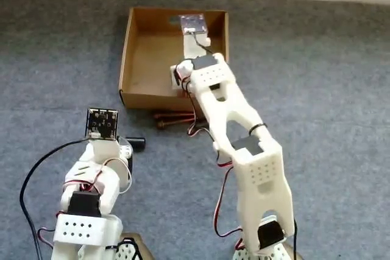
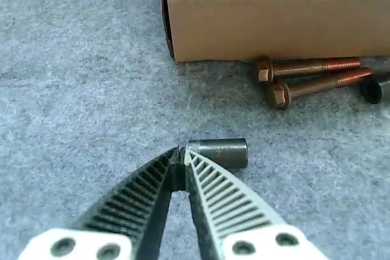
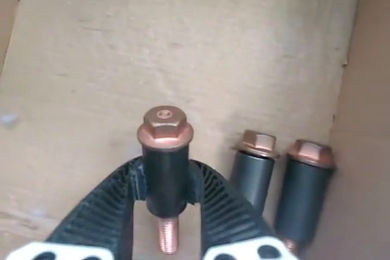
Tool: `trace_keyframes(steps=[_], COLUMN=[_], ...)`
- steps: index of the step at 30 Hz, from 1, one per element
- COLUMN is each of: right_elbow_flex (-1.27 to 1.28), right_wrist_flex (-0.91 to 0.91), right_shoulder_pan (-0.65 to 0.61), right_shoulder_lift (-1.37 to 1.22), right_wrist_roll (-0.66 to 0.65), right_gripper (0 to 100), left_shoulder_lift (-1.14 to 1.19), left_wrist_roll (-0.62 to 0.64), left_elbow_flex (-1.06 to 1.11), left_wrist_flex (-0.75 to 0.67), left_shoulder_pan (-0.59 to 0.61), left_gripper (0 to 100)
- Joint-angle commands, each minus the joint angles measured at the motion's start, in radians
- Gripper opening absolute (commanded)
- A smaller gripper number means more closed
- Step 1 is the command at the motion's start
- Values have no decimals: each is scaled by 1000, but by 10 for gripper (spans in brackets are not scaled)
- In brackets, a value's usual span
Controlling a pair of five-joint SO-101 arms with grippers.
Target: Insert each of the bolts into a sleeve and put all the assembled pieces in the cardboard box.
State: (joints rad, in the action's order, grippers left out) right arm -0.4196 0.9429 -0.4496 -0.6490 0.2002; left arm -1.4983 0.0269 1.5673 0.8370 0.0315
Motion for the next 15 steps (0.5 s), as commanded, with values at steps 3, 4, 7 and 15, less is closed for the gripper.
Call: trace_keyframes(steps=[3,4,7,15], right_elbow_flex=[-48,-48,-50,-53], right_wrist_flex=[7,7,7,-13], right_shoulder_pan=[27,27,27,64], right_shoulder_lift=[-7,-21,-71,-77], right_wrist_roll=[11,11,11,11], right_gripper=[6,6,6,6], left_shoulder_lift=[7,7,7,7], left_wrist_roll=[-6,-6,-6,-6], left_elbow_flex=[-16,-16,-16,-16], left_wrist_flex=[-18,-18,-18,-18], left_shoulder_pan=[-15,-15,-15,-15], left_gripper=[41,41,41,41])
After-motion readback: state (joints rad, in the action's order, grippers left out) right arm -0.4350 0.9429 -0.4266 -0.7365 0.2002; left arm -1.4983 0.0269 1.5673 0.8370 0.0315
